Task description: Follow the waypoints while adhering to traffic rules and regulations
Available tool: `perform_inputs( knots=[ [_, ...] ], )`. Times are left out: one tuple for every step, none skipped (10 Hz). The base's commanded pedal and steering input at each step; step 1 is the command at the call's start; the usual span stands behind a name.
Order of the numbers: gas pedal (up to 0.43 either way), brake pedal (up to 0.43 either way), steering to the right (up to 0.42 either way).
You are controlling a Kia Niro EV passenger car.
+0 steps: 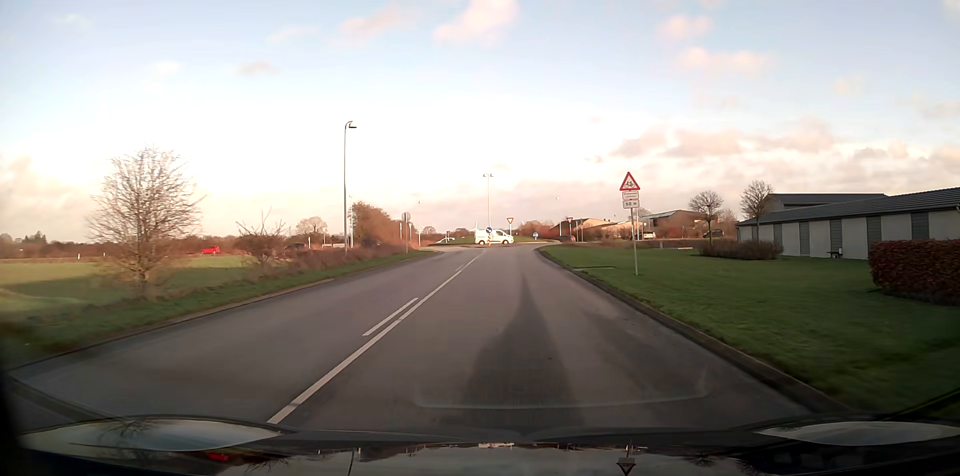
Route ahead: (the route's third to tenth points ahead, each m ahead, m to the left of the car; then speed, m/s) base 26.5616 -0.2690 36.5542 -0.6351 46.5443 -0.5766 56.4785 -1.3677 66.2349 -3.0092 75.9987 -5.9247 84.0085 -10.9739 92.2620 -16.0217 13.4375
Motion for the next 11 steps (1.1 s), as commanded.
perform_inputs(
  knots=[
    [0.098,0.000,-0.002],
    [0.098,0.000,-0.002],
    [0.098,0.000,-0.001],
    [0.098,0.000,-0.001],
    [0.098,0.000,-0.001],
    [0.098,0.000,-0.001],
    [0.098,0.000,-0.001],
    [0.098,0.000,-0.001],
    [0.087,0.000,-0.001],
    [0.079,0.000,-0.002],
    [0.079,0.000,-0.002]
  ],
)
